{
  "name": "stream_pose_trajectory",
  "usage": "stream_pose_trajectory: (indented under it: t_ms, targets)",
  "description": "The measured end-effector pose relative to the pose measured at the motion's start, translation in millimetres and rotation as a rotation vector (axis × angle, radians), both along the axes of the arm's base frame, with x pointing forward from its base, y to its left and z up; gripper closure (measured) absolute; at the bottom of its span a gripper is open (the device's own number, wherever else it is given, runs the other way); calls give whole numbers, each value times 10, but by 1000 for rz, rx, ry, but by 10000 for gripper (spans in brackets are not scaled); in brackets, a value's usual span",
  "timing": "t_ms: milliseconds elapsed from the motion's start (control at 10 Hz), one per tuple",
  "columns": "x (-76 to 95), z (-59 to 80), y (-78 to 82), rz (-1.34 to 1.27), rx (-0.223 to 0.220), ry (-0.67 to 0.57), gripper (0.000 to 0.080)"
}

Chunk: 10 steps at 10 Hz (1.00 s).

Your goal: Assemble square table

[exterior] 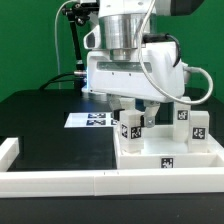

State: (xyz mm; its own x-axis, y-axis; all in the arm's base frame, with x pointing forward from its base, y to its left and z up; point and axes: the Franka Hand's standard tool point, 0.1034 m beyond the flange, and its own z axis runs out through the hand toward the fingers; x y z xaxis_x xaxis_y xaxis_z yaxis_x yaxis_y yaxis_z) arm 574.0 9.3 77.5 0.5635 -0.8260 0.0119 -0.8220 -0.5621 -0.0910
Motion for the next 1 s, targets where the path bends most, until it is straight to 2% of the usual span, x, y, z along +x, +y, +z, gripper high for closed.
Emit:
stream_pose_trajectory:
  t_ms: [100, 400, 800, 1000]
  targets:
    - [5, 6, 9, 20, 0, 1, 157]
    - [9, 9, 23, 370, -38, -10, 151]
    - [10, 4, 27, 640, -63, -28, 150]
    - [21, 6, 35, 878, -111, -31, 150]
